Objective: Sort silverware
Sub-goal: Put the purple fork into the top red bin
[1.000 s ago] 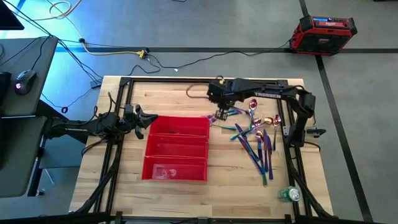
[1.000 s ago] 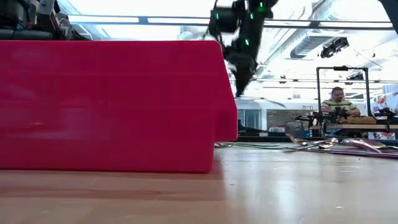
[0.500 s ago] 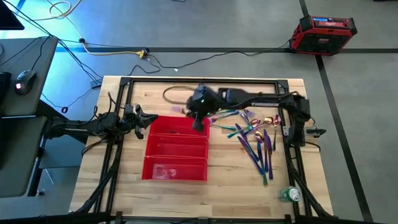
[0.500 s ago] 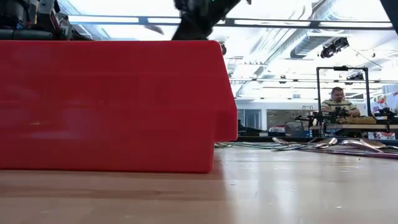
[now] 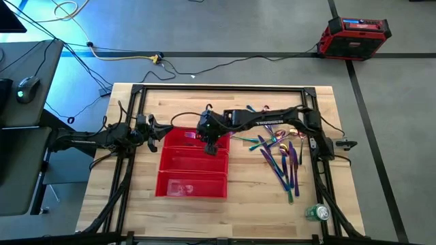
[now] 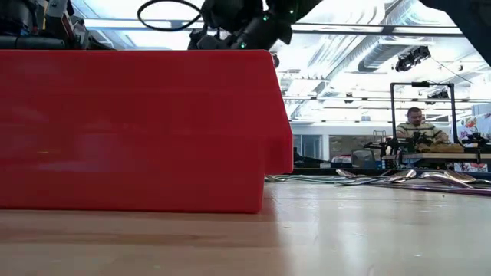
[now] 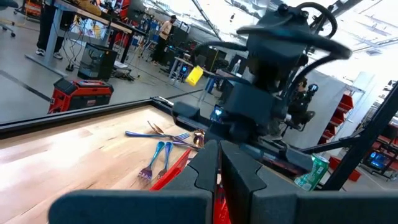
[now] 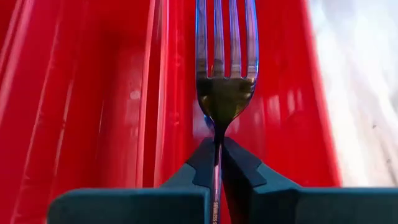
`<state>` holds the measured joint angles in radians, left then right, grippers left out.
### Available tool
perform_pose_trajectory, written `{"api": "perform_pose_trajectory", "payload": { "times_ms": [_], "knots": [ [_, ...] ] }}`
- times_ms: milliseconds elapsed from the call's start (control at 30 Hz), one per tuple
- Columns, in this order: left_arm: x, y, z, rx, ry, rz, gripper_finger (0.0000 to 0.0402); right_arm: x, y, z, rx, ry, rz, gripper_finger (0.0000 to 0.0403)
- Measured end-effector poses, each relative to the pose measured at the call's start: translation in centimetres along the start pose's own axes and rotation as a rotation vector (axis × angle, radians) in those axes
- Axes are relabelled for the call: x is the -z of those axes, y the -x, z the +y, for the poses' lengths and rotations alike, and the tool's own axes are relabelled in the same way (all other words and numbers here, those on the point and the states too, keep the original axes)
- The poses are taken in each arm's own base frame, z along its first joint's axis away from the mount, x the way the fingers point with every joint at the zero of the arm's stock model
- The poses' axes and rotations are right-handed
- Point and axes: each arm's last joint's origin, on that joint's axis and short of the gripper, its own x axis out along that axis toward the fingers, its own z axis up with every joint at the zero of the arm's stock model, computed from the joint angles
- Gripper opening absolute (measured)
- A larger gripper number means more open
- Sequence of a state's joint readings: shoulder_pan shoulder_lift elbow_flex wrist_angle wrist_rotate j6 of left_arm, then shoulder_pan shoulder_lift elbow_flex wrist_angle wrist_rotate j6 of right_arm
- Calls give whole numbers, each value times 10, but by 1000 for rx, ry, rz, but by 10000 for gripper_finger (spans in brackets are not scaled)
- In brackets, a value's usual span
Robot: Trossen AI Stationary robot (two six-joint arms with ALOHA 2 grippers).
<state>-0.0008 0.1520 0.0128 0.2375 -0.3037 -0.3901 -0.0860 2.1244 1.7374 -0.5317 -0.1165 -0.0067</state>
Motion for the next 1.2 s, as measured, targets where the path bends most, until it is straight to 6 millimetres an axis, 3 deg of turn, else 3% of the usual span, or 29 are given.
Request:
{"api": "perform_pose_trajectory", "payload": {
  "times_ms": [333,567,733,933,1067,1200],
  "knots": [
    [0,0,0,-1,-1,2,0,9,-20,-4,2,38,46,22],
    [0,0,0,0,-1,1,0,2,-17,-4,5,68,7,51],
    [0,0,0,4,-1,3,0,-26,12,0,-17,116,-13,95],
    [0,0,-1,24,1,11,0,-48,64,25,-109,232,83,123],
    [1,0,-1,35,2,16,0,-45,93,40,-138,253,220,124],
    [1,0,-1,37,17,18,0,-34,105,44,-147,216,351,124]
  ]
}}
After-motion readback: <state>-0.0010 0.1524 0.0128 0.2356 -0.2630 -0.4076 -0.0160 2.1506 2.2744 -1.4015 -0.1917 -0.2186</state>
